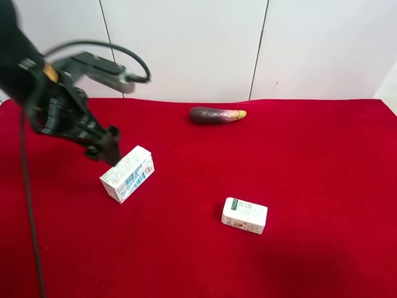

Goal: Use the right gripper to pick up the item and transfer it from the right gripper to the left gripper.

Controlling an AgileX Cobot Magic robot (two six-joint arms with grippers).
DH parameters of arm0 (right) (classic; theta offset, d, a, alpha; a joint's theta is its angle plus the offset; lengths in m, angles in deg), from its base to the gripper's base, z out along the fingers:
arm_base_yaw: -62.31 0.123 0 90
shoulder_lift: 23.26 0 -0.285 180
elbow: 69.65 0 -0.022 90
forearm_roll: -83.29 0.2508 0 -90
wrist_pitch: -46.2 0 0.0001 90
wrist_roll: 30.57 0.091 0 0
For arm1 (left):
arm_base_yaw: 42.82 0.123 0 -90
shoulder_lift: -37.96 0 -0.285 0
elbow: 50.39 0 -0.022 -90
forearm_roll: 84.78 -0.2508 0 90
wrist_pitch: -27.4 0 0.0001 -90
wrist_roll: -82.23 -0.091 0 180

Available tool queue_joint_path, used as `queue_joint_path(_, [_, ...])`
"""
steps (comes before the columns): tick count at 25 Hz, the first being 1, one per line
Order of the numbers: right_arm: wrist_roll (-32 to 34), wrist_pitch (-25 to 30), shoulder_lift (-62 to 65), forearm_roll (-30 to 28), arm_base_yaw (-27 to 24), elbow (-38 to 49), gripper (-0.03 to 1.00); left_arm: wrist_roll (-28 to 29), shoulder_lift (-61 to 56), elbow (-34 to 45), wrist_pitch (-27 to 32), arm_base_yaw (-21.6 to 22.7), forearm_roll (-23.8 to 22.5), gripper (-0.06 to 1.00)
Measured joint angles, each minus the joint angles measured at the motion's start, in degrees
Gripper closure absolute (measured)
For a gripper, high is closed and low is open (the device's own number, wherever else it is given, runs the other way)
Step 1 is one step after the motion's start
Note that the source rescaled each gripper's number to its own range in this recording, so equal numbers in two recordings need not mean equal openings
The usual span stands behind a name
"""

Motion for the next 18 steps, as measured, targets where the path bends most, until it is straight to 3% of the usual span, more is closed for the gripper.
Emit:
queue_joint_path(4, [0.00,0.00,0.00,0.00,0.00,0.00,-0.03,0.00,-9.23,-0.07,8.07,0.00,0.00,-0.05])
queue_joint_path(11, [0.00,0.00,0.00,0.00,0.00,0.00,-0.03,0.12,-24.00,0.19,16.72,0.00,0.00,-0.05])
queue_joint_path(18, [0.00,0.00,0.00,0.00,0.00,0.00,-0.03,0.26,-40.76,13.36,20.50,0.00,0.00,-0.05])
